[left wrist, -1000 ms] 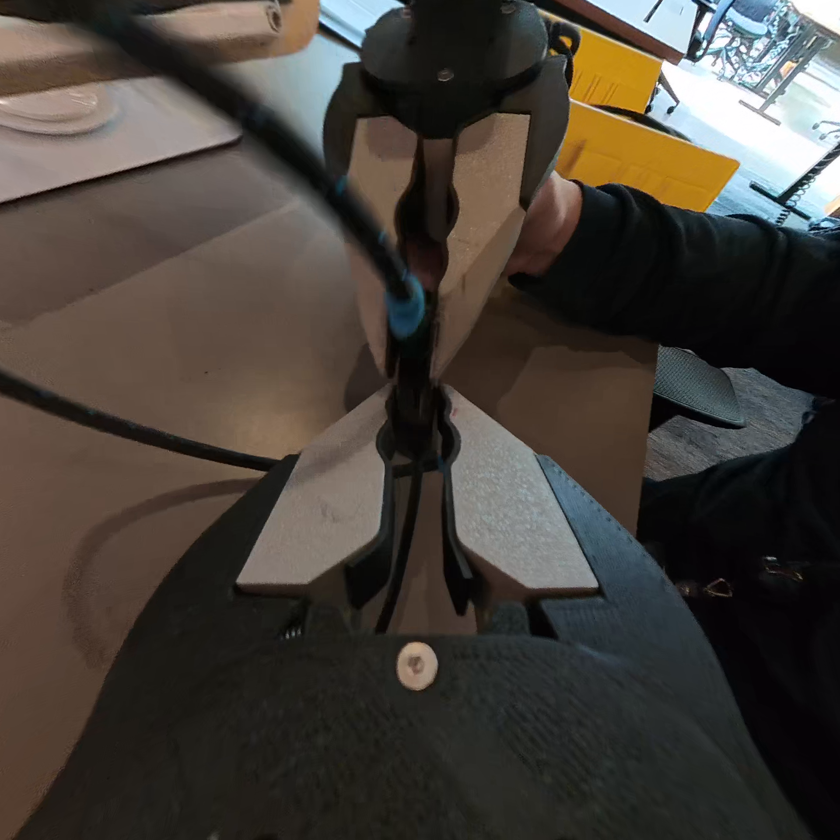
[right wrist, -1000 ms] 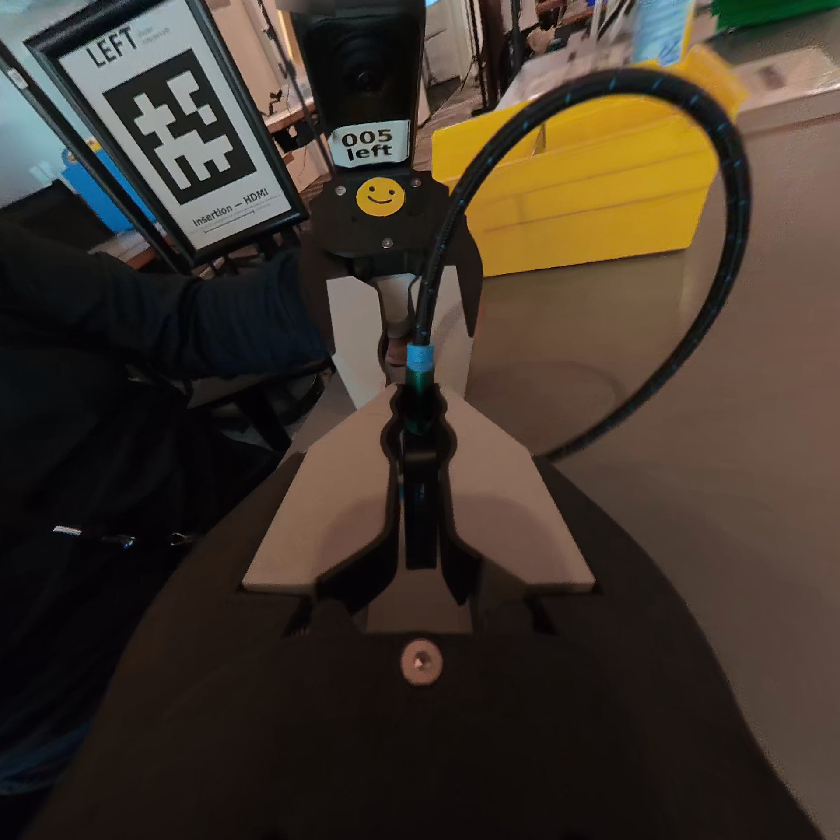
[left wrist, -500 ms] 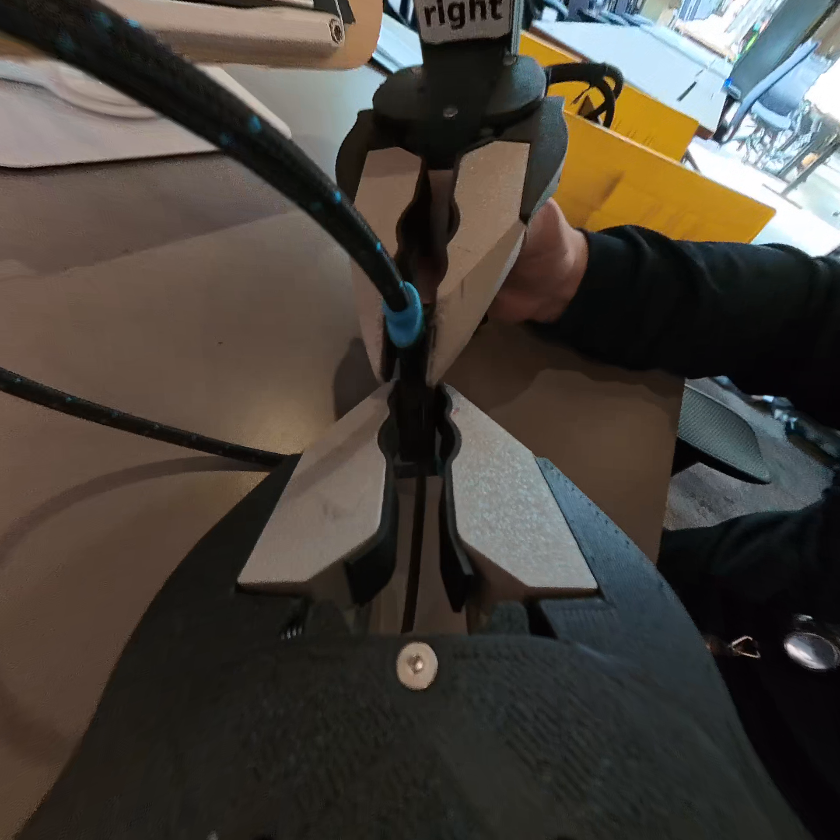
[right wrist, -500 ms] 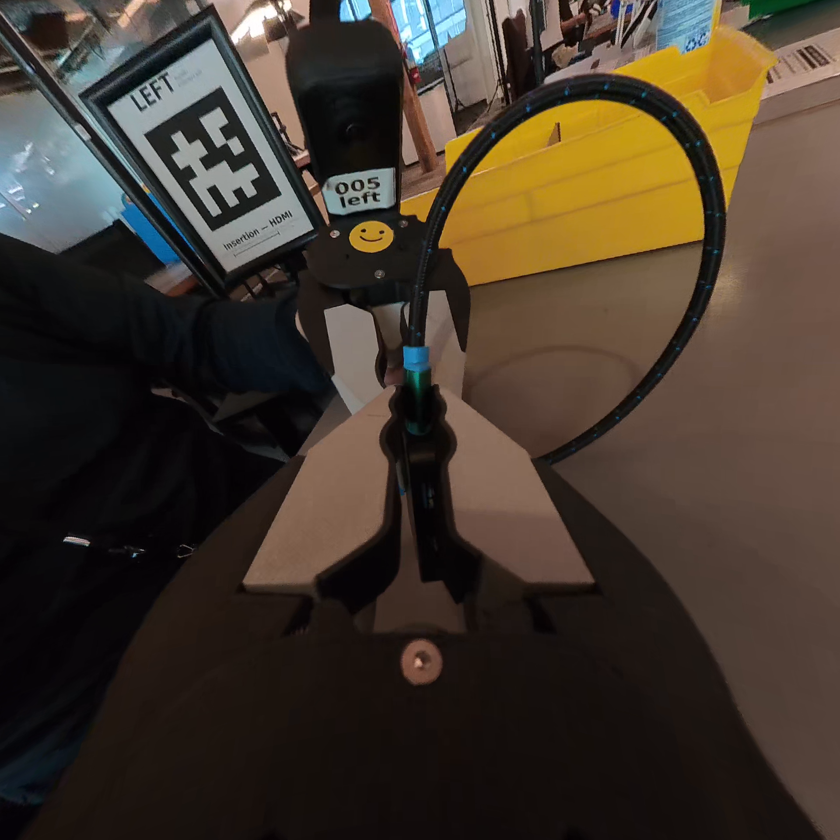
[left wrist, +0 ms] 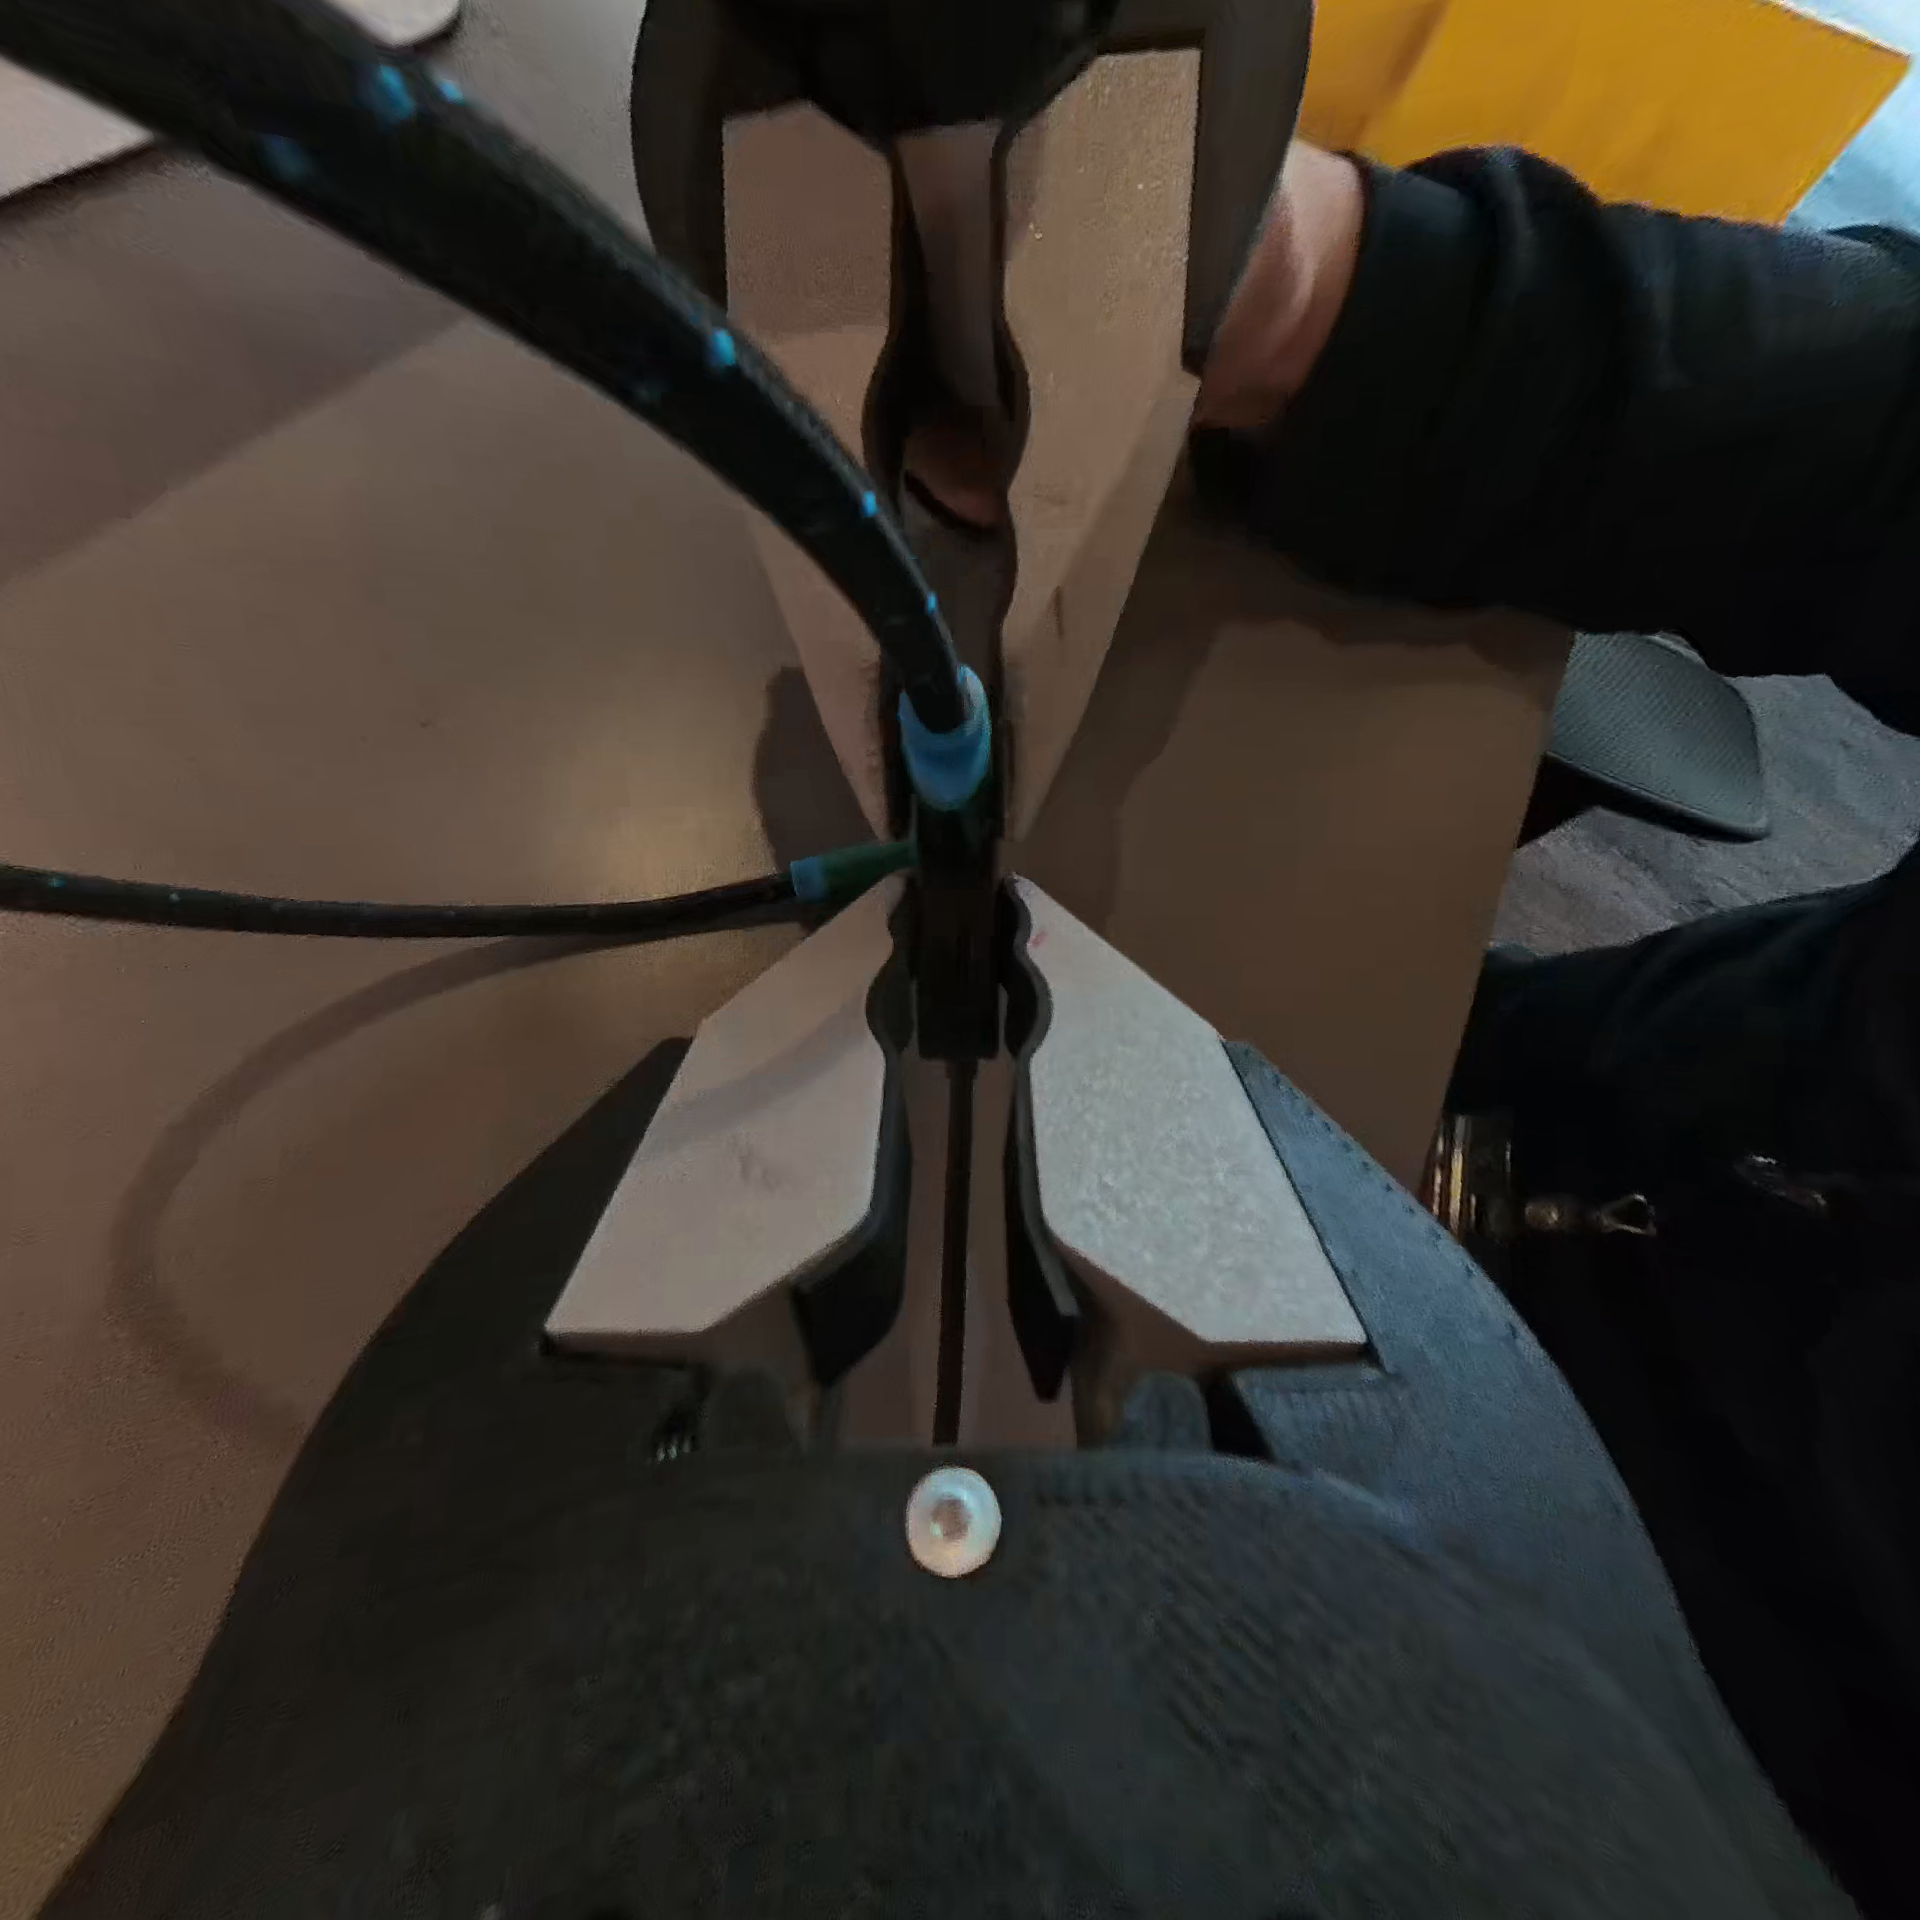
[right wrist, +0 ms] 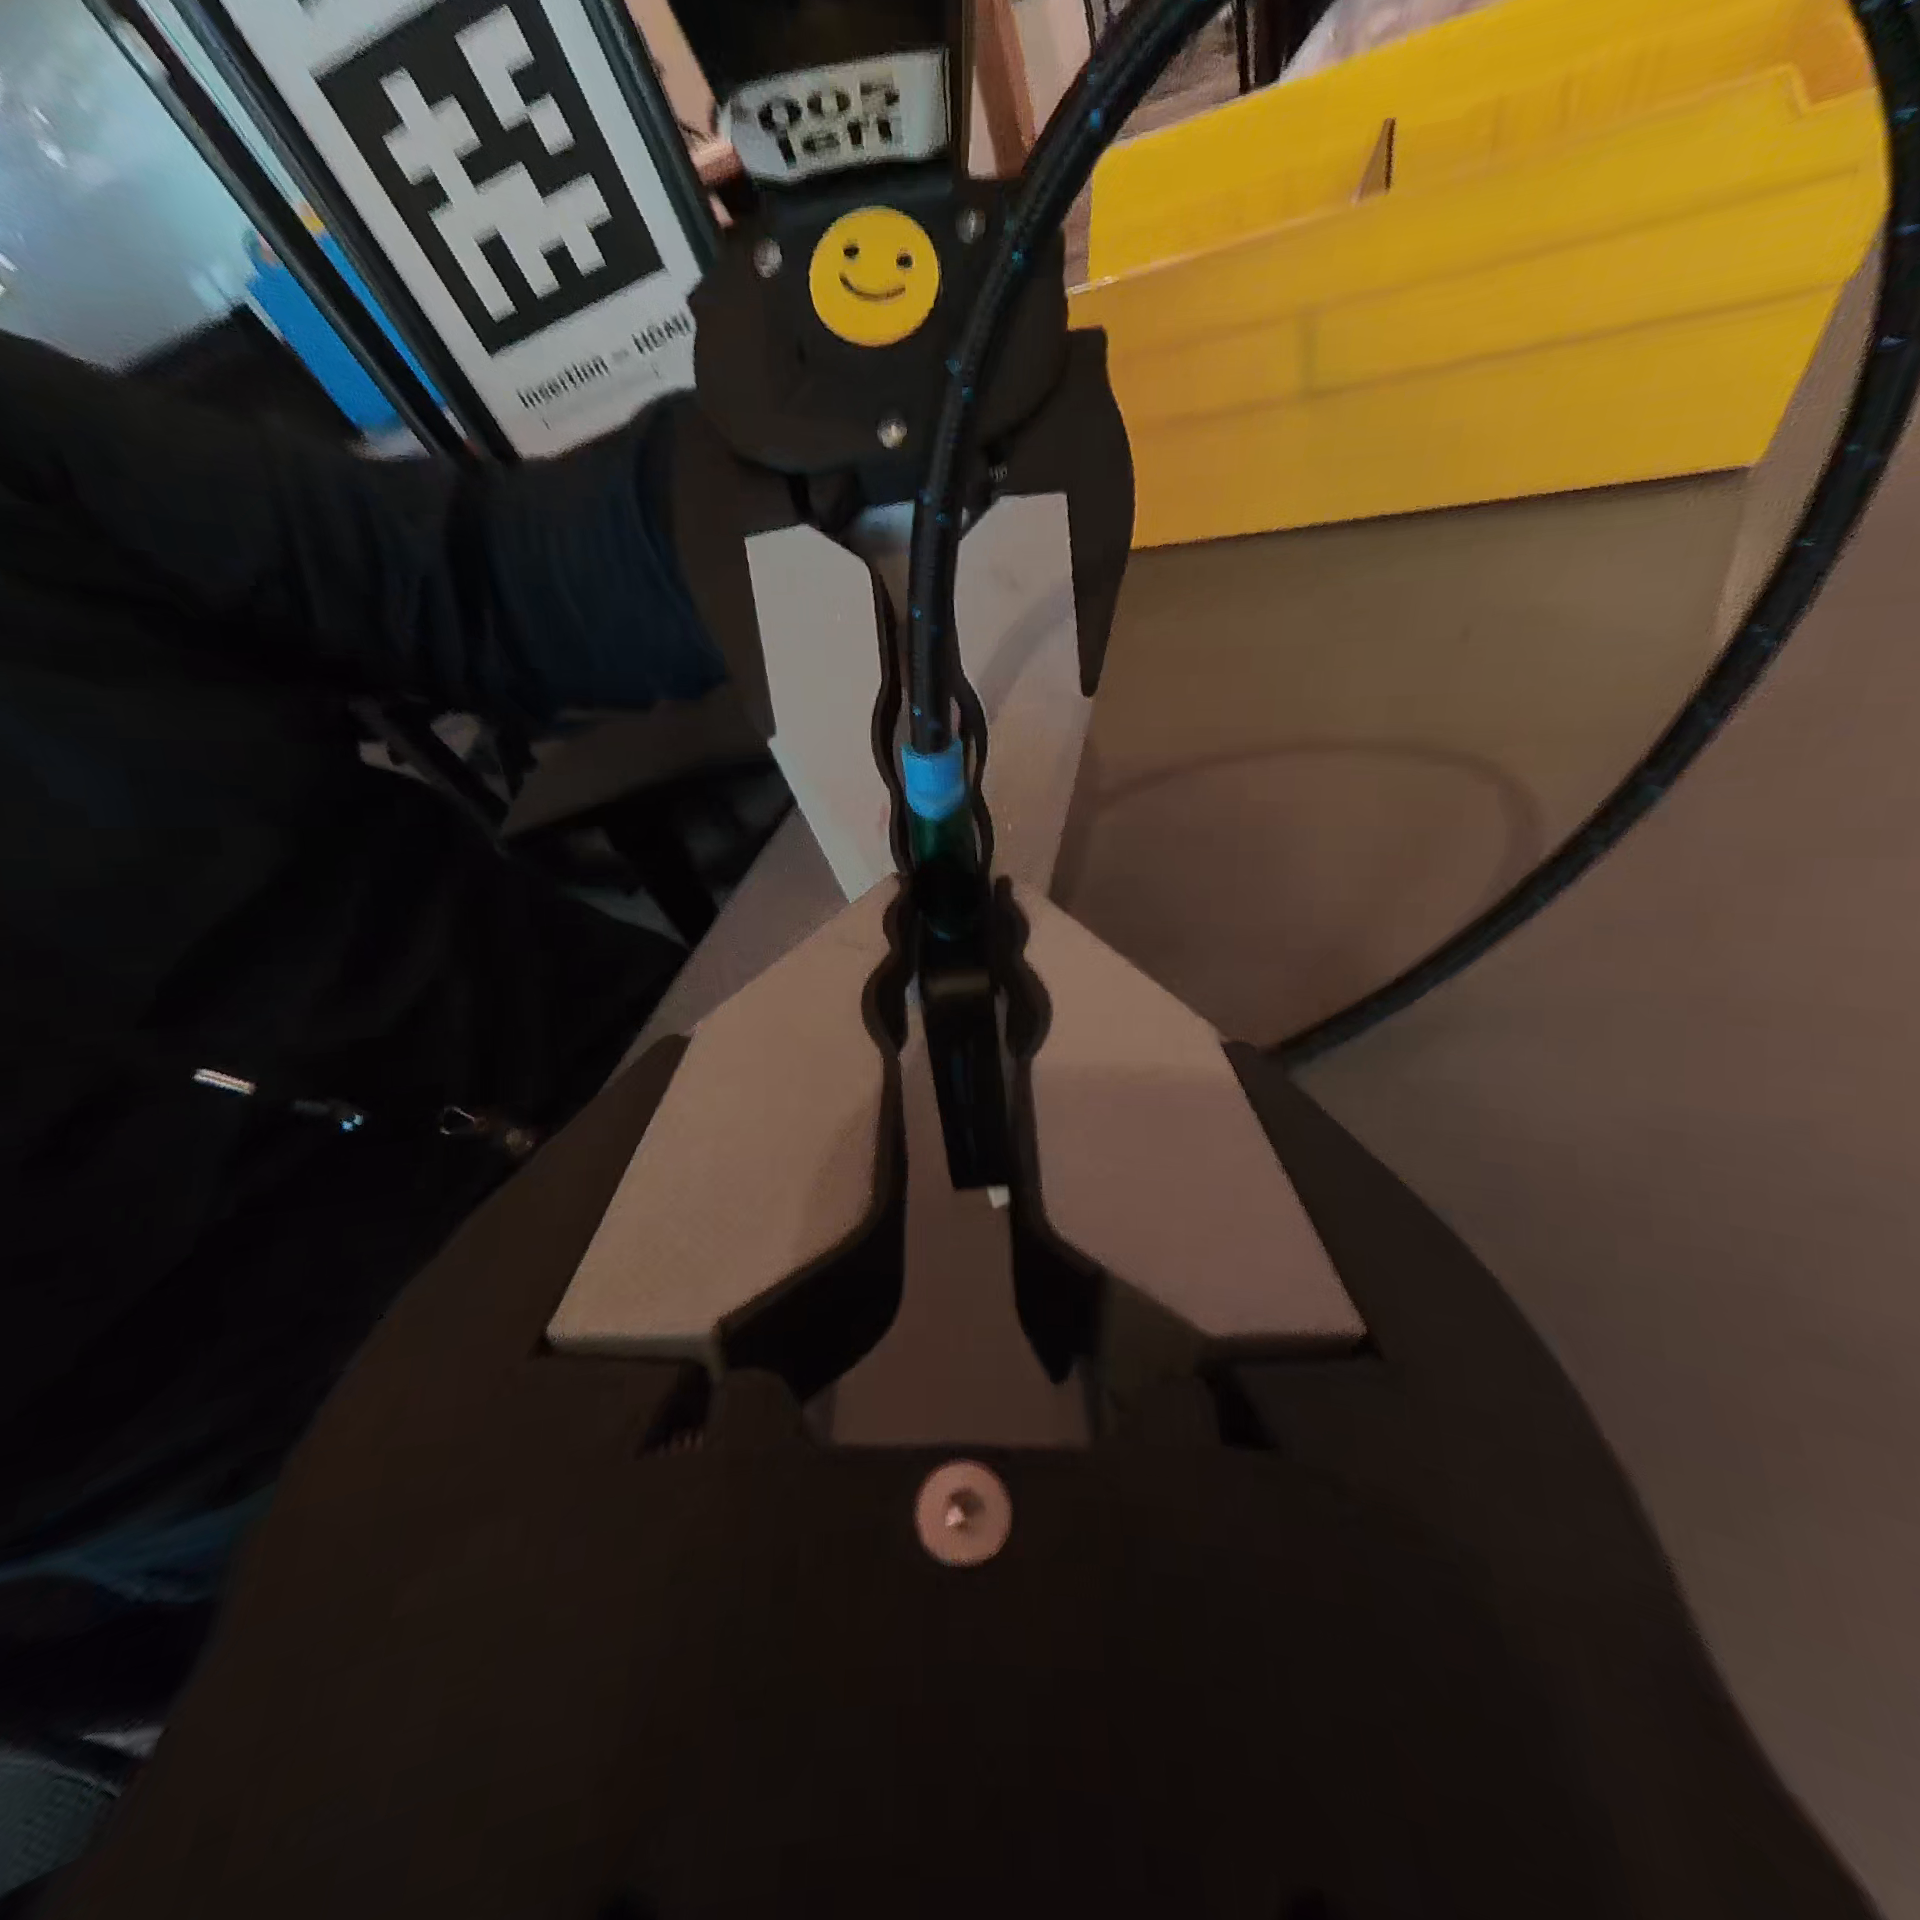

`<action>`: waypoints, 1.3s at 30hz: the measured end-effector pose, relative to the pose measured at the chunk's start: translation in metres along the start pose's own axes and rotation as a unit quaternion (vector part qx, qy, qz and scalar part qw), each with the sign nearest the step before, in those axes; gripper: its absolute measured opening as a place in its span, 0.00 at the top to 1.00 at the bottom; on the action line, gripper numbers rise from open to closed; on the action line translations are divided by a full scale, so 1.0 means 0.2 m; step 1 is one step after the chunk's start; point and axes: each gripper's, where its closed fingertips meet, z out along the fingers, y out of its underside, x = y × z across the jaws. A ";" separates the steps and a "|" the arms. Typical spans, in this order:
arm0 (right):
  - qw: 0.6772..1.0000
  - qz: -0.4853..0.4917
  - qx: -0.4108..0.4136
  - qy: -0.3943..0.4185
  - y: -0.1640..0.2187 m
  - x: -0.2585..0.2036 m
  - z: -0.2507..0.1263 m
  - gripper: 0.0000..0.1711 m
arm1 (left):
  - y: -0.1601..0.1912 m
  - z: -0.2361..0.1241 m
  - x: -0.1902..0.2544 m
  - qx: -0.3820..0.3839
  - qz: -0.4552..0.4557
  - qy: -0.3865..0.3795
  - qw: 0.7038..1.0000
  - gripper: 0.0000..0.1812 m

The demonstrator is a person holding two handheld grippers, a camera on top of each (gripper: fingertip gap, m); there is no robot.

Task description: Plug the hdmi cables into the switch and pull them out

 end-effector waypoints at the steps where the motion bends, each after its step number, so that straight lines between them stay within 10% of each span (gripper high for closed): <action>1: 1.000 -0.008 -0.010 0.010 0.01 0.01 -0.01 0.93 | 0.00 0.00 0.00 -0.006 0.001 0.005 1.000 0.94; 12: 0.993 -0.074 -0.045 0.079 0.02 0.04 -0.03 0.96 | -0.01 0.03 -0.03 -0.011 -0.005 -0.003 1.000 0.94; 17: 0.996 -0.044 0.077 -0.017 -0.18 -0.07 0.04 0.96 | 0.00 0.12 0.01 -0.026 0.036 -0.042 0.998 0.93; 21: 0.989 -0.034 0.131 0.055 -0.25 0.07 -0.12 0.96 | -0.01 0.12 0.00 -0.010 0.045 -0.054 0.997 0.93; 32: 0.957 -0.058 0.129 0.254 -0.27 0.19 -0.45 0.96 | -0.36 -0.52 0.09 0.252 0.095 -0.079 0.960 0.94; 39: 0.949 -0.079 0.139 0.273 -0.37 0.08 -0.46 0.96 | -0.23 -0.49 -0.12 0.247 0.089 -0.182 0.948 0.94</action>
